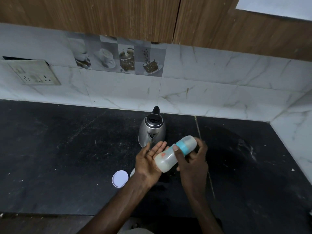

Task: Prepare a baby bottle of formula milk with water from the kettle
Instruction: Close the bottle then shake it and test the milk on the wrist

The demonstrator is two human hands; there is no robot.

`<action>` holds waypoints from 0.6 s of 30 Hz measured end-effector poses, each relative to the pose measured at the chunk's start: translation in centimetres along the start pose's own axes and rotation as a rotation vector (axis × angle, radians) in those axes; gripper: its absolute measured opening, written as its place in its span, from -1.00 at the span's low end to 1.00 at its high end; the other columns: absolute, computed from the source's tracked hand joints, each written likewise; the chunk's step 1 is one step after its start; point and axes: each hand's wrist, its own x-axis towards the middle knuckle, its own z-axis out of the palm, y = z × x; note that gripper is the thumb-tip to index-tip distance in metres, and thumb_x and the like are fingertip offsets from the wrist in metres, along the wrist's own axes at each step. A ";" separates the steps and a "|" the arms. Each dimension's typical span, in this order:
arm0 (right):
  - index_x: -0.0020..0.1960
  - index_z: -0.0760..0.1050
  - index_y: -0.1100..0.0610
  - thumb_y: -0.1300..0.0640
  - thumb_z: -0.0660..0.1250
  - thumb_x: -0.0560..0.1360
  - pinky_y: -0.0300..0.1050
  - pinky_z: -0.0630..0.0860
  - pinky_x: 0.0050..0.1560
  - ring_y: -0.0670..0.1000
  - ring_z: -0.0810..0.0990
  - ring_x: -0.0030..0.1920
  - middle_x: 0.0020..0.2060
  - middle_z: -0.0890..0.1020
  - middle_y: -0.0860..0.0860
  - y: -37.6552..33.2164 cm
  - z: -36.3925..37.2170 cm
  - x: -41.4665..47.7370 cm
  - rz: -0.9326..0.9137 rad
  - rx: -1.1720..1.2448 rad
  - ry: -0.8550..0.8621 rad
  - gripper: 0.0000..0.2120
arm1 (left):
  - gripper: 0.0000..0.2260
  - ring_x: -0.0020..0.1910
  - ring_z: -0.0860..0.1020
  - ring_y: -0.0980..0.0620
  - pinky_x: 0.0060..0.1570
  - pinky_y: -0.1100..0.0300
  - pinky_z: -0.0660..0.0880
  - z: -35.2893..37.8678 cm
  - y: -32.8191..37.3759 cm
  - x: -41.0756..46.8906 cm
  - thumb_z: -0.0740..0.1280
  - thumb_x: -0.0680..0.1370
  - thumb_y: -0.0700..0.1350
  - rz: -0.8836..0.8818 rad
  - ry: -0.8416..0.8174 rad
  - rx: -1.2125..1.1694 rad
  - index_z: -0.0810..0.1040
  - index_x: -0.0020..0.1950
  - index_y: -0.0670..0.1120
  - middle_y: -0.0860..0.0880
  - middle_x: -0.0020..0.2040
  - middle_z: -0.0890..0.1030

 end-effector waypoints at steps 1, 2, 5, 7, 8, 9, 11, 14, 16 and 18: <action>0.39 0.34 -0.17 -0.10 0.55 0.48 -0.21 0.64 -0.33 -0.03 0.76 -0.13 0.04 0.73 -0.05 0.0 -0.2 0.3 0.010 0.029 0.048 -0.42 | -0.54 0.40 0.57 -0.17 0.55 -0.13 0.33 0.1 0.0 0.0 0.25 0.66 0.05 0.007 0.002 0.011 0.57 0.41 -0.24 -0.19 0.32 0.66; 0.39 0.35 -0.15 -0.11 0.54 0.49 -0.23 0.63 -0.34 0.03 0.76 -0.13 0.05 0.73 -0.04 -0.1 -0.4 0.5 0.020 0.062 0.102 -0.43 | -0.54 0.40 0.57 -0.16 0.56 -0.10 0.32 0.3 0.0 -0.1 0.25 0.66 0.05 0.016 0.006 0.023 0.57 0.41 -0.24 -0.18 0.32 0.67; 0.41 0.34 -0.13 -0.09 0.52 0.51 -0.25 0.61 -0.35 0.05 0.76 -0.16 0.05 0.73 -0.02 -0.3 -0.4 0.5 0.028 0.065 0.078 -0.43 | -0.53 0.39 0.58 -0.17 0.56 -0.11 0.32 0.6 0.0 -0.2 0.25 0.66 0.05 0.035 0.005 0.011 0.57 0.41 -0.25 -0.19 0.31 0.67; 0.40 0.34 -0.15 -0.06 0.54 0.50 -0.20 0.66 -0.31 -0.08 0.75 -0.13 0.04 0.73 -0.05 -0.1 -0.1 0.1 0.012 0.023 -0.021 -0.43 | -0.53 0.39 0.57 -0.21 0.54 -0.15 0.33 0.6 0.1 -0.1 0.25 0.67 0.05 0.023 -0.007 -0.030 0.55 0.42 -0.27 -0.22 0.32 0.66; 0.39 0.34 -0.16 -0.06 0.55 0.49 -0.14 0.70 -0.26 -0.11 0.75 -0.10 0.04 0.73 -0.06 -0.1 -0.2 0.1 0.006 0.024 -0.020 -0.42 | -0.53 0.39 0.57 -0.21 0.54 -0.16 0.33 0.6 0.0 -0.1 0.25 0.67 0.05 0.019 -0.007 -0.033 0.55 0.42 -0.27 -0.22 0.33 0.66; 0.37 0.34 -0.18 -0.07 0.55 0.48 -0.08 0.72 -0.22 -0.10 0.76 -0.08 0.05 0.73 -0.06 -0.1 -0.2 0.2 0.002 0.035 0.015 -0.43 | -0.54 0.39 0.57 -0.20 0.55 -0.15 0.32 0.7 0.0 -0.2 0.25 0.67 0.05 0.023 -0.004 -0.025 0.56 0.41 -0.26 -0.22 0.32 0.66; 0.37 0.33 -0.19 -0.10 0.53 0.49 -0.10 0.72 -0.23 0.00 0.76 -0.07 0.09 0.73 -0.03 -0.2 -0.5 0.7 0.006 0.088 0.111 -0.45 | -0.54 0.40 0.57 -0.17 0.57 -0.10 0.31 1.0 0.0 -0.4 0.25 0.67 0.06 0.037 0.001 0.011 0.57 0.40 -0.25 -0.19 0.32 0.67; 0.38 0.33 -0.16 -0.10 0.51 0.51 -0.22 0.64 -0.33 0.06 0.76 -0.14 0.06 0.74 -0.01 -0.5 -0.3 0.7 0.006 0.083 0.092 -0.46 | -0.54 0.40 0.57 -0.16 0.54 -0.09 0.35 1.0 -0.1 -0.4 0.24 0.67 0.07 0.036 0.009 0.025 0.58 0.39 -0.24 -0.18 0.32 0.67; 0.38 0.33 -0.16 -0.09 0.54 0.50 -0.17 0.67 -0.28 -0.05 0.76 -0.14 0.03 0.75 -0.04 -0.3 -0.2 0.5 -0.011 0.036 0.014 -0.44 | -0.55 0.38 0.58 -0.19 0.49 -0.13 0.39 1.0 -0.3 -0.2 0.24 0.67 0.07 0.020 0.012 0.011 0.59 0.37 -0.25 -0.19 0.32 0.67; 0.36 0.34 -0.19 -0.09 0.55 0.49 -0.11 0.70 -0.23 -0.10 0.76 -0.10 0.03 0.75 -0.07 -0.2 -0.4 0.7 -0.017 0.038 0.034 -0.44 | -0.54 0.37 0.59 -0.18 0.47 -0.12 0.41 1.2 -0.4 -0.2 0.24 0.67 0.07 0.023 0.016 0.011 0.59 0.37 -0.25 -0.19 0.30 0.68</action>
